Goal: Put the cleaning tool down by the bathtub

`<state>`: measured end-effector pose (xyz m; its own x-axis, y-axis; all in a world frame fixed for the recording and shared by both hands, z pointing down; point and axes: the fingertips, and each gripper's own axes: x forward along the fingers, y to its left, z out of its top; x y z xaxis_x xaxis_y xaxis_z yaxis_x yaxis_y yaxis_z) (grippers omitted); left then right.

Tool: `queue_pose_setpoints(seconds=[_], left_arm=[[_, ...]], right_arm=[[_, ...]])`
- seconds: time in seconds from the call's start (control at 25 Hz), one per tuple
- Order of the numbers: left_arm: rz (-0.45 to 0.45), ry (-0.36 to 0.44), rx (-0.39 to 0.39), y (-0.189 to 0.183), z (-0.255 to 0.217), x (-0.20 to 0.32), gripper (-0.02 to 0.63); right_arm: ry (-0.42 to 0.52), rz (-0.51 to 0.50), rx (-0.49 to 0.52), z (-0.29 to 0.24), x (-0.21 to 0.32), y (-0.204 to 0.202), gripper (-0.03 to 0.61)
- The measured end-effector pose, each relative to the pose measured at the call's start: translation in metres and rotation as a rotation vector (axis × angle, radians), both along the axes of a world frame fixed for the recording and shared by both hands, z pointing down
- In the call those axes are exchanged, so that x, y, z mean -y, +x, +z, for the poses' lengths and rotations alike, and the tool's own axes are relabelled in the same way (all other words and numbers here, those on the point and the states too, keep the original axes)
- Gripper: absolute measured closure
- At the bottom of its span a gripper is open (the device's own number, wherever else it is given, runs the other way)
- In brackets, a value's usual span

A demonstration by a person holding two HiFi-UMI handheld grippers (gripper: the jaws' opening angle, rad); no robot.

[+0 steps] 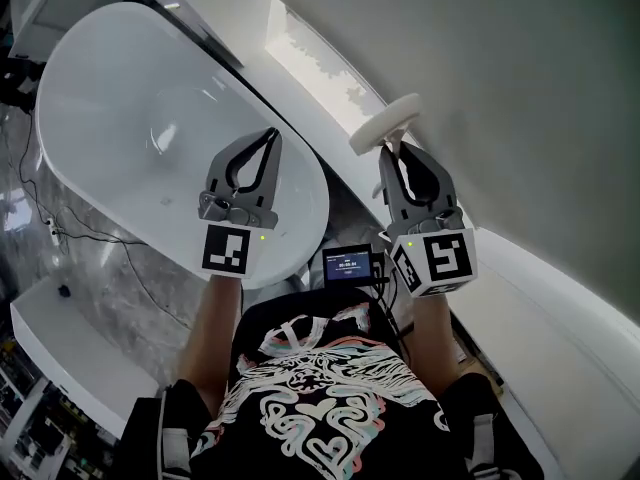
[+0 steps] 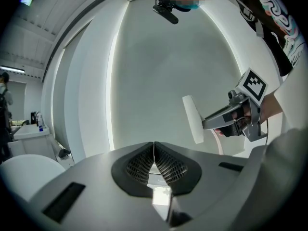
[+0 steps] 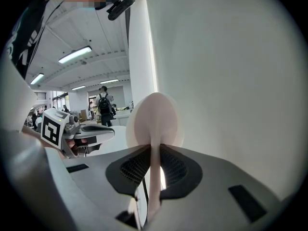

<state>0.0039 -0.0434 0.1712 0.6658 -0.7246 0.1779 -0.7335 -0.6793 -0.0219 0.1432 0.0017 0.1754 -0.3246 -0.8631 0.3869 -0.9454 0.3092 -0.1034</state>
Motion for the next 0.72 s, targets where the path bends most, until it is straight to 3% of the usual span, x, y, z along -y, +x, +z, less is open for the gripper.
queue_pose_setpoints(seconds=[0.72], left_arm=[[-0.102, -0.098, 0.039, -0.031, 0.085, 0.037, 0.595]], right_arm=[[-0.134, -0.051, -0.03, 0.094, 0.051, -0.007, 0.502]])
